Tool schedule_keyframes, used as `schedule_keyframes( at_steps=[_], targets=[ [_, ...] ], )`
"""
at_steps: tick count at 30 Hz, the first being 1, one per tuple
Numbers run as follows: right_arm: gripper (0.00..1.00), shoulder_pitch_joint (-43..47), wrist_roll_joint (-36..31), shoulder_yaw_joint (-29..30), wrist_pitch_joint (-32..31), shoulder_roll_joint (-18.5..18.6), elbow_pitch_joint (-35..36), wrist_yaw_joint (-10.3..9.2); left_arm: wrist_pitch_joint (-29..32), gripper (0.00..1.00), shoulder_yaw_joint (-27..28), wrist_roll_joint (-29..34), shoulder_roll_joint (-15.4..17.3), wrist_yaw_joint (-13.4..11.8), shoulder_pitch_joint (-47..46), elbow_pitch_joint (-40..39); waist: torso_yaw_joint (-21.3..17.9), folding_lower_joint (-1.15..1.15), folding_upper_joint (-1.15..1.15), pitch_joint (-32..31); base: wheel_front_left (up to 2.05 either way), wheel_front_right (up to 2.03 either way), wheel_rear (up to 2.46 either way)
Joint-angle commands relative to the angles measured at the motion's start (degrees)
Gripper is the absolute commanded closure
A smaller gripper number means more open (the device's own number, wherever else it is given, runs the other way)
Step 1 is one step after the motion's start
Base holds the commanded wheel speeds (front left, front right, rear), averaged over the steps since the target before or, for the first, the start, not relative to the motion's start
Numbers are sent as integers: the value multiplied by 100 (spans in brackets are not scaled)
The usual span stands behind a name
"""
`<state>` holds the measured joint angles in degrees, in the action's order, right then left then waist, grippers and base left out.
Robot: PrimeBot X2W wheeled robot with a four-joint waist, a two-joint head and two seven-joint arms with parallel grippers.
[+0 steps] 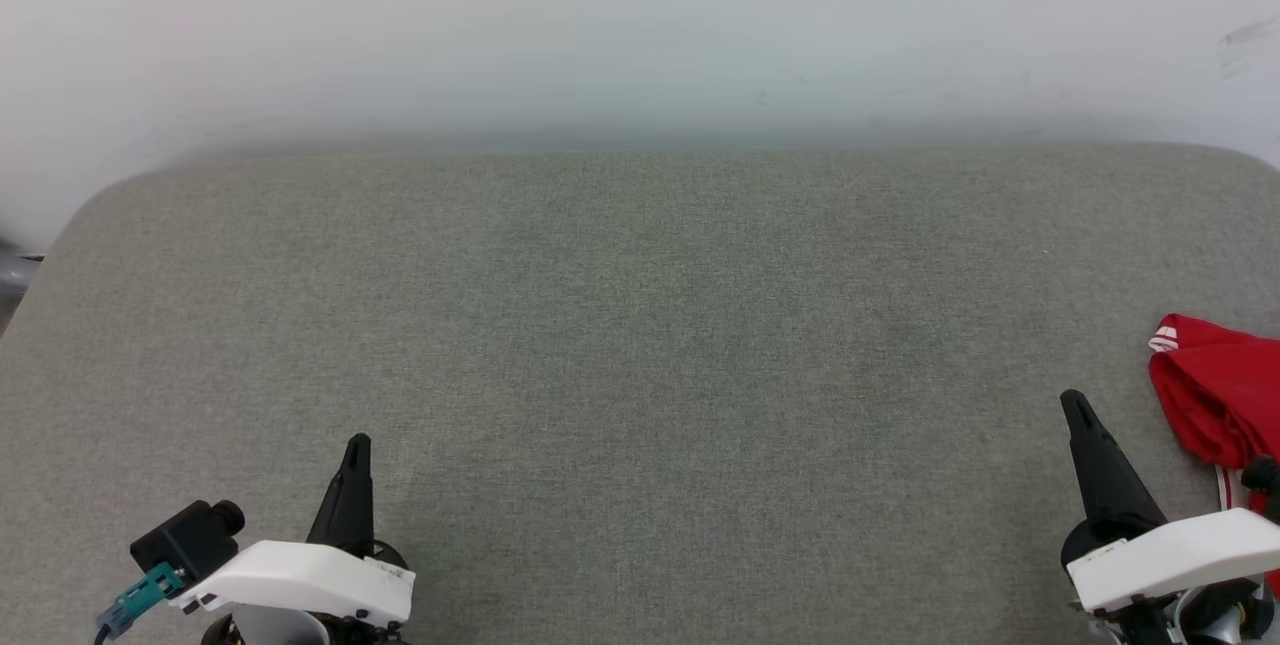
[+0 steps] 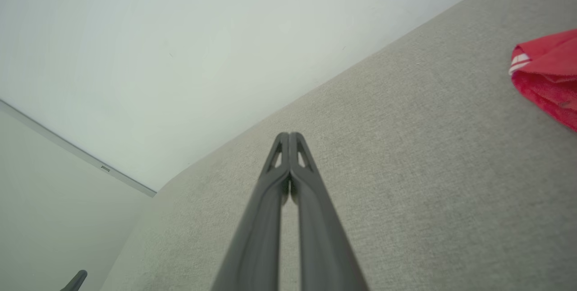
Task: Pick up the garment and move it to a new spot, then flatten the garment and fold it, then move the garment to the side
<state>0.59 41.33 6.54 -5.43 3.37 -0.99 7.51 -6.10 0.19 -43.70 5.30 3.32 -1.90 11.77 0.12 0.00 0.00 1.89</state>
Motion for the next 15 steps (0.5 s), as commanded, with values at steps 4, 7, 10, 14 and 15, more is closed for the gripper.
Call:
schedule_keyframes(
  at_steps=[4,7,10,14,15],
  targets=[
    [100,-204,425,2,-6,-6,-42,-1,93,100,68,-395,0,51,-182,-37,0,0,0,-8,0,0,0],
    [100,-236,657,2,-12,-8,-106,-1,150,100,98,-615,-12,72,-198,-26,-1,0,0,-13,0,0,0],
    [100,-263,886,2,-17,-11,-166,-1,207,100,126,-831,-24,88,-213,-15,-1,0,0,-19,0,0,0],
    [100,-288,1174,3,-24,-14,-244,-1,283,100,161,-1109,-39,114,-233,2,-2,0,0,-26,0,0,0],
    [100,-298,1245,2,-26,-14,-262,-1,301,100,169,-1175,-43,122,-238,6,-2,0,0,-28,0,0,0]
  ],
)
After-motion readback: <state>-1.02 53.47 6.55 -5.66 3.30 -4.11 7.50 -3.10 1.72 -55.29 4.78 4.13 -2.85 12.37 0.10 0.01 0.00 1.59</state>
